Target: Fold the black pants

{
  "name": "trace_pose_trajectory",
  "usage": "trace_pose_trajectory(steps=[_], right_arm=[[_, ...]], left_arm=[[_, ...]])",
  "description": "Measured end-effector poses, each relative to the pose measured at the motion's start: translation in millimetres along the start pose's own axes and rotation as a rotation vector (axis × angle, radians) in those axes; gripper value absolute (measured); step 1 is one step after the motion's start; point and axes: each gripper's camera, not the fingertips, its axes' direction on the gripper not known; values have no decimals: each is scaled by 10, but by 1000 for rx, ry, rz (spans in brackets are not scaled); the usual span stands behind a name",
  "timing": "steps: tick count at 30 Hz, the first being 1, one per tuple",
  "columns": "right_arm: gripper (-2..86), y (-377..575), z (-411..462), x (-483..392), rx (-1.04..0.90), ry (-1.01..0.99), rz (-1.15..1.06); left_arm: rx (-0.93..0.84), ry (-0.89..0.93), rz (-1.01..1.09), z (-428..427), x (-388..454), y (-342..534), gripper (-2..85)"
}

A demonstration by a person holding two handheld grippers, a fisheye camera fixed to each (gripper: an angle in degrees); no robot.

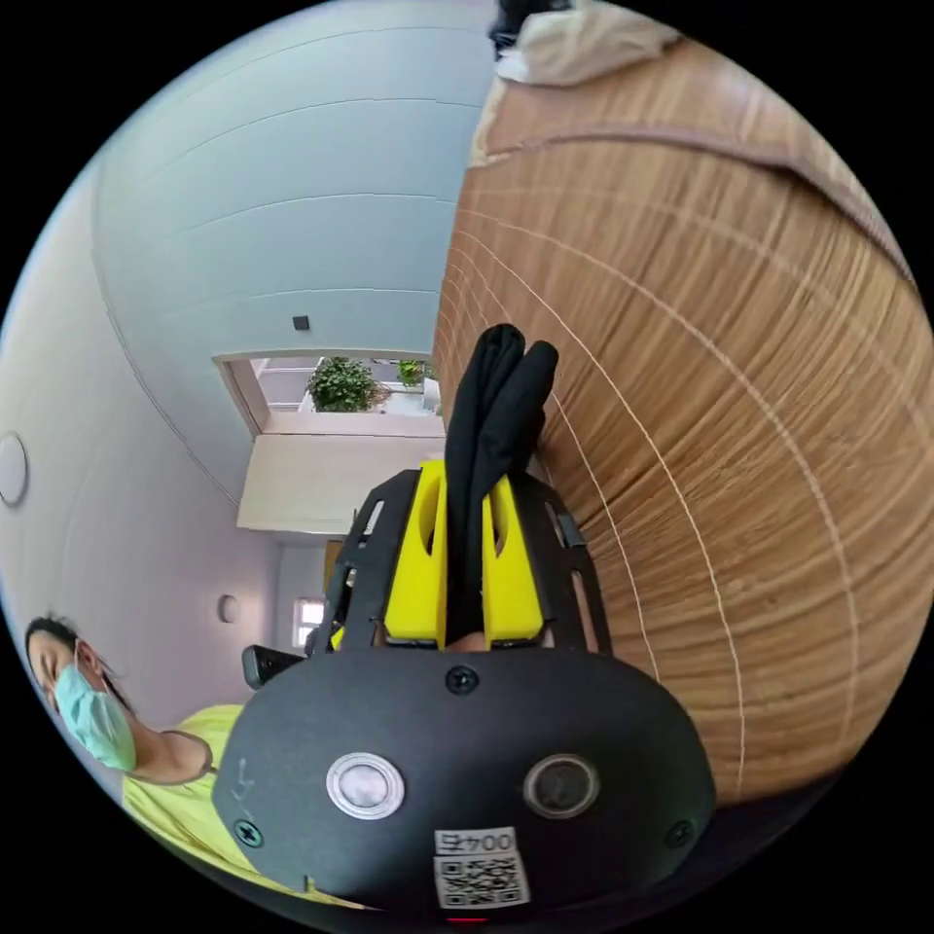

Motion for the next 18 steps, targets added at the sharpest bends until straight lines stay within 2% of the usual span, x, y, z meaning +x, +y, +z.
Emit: trace_pose_trajectory(steps=[4,9,13,18], right_arm=[[62,349,-1006,-540,104,116,-123],[63,894,-2436,-970,278,223,-219],[61,1451,-3548,-1097,438,313,-216],[61,2015,-4497,-1113,556,423,-173]], left_arm=[[142,51,105,-458,360,-365,-1],[338,66,333,-818,1282,-987,0],[426,88,454,-899,1967,-1345,0],[496,137,554,-917,2750,-1749,0]])
